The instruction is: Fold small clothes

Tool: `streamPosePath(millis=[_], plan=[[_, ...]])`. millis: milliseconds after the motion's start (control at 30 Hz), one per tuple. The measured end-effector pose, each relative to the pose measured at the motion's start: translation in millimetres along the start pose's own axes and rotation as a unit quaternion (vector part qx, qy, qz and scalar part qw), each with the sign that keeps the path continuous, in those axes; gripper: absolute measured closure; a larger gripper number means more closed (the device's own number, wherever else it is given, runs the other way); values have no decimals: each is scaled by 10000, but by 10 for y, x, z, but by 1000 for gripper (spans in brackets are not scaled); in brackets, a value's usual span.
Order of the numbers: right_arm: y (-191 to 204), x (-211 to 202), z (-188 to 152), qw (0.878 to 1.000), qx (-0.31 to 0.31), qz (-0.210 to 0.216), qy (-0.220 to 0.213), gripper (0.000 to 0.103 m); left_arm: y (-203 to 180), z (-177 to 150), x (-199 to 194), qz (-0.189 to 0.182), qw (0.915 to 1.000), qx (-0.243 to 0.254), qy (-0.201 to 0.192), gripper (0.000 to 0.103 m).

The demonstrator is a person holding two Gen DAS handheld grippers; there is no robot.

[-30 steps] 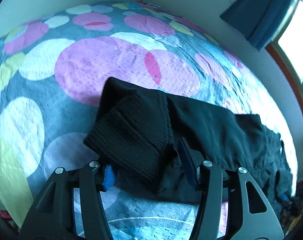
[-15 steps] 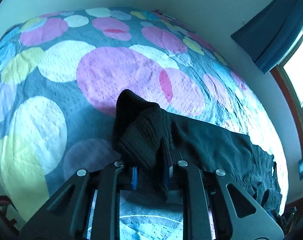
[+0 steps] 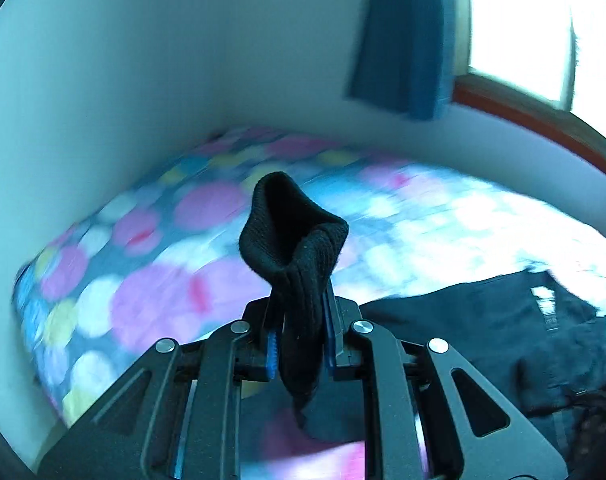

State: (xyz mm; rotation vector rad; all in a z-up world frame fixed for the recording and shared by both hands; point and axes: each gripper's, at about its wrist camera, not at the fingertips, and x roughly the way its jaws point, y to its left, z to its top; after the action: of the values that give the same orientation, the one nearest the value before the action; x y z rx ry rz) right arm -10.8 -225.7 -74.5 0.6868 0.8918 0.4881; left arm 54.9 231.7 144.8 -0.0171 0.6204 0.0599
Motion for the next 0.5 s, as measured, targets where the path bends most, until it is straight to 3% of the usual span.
streamPosePath(millis=[167, 267, 400, 500], plan=[[-9, -16, -4, 10000, 14, 35, -17, 48, -1158, 298, -131, -854, 9944, 584, -214, 87], [-13, -21, -13, 10000, 33, 64, -28, 48, -1797, 269, -128, -1238, 9883, 867, -192, 87], [-30, -28, -11, 9999, 74, 128, -39, 48, -2681, -41, 45, -1725, 9767, 1275, 74, 87], [-47, -38, -15, 9998, 93, 168, -34, 48, -3274, -426, 266, -1823, 9681, 1659, 445, 86]])
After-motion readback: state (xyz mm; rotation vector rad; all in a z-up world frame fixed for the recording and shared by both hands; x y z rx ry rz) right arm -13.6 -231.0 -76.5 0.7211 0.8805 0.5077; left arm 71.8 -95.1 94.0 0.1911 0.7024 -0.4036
